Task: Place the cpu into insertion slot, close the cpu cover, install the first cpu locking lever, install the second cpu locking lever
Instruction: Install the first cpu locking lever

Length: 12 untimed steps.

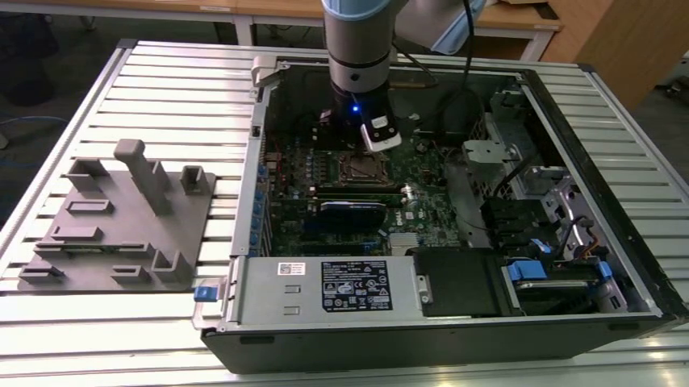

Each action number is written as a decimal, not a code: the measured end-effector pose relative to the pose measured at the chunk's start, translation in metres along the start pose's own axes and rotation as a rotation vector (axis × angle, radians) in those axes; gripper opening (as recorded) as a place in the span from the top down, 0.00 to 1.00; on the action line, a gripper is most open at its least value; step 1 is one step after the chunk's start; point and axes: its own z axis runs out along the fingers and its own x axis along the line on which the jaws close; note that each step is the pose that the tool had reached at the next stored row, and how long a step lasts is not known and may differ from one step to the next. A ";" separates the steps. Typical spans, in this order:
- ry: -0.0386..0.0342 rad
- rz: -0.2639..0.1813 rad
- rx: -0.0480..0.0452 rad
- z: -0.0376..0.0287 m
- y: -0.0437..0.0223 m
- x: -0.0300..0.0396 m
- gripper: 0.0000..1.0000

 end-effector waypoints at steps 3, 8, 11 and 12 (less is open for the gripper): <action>0.0001 0.000 0.0010 -0.0001 0.0001 -0.0001 0.90; -0.0044 -0.005 0.0407 -0.0039 0.0009 -0.0010 0.90; -0.0034 -0.006 0.0571 -0.0059 0.0014 -0.0021 0.90; -0.0022 -0.006 0.0586 -0.0061 0.0016 -0.0024 0.90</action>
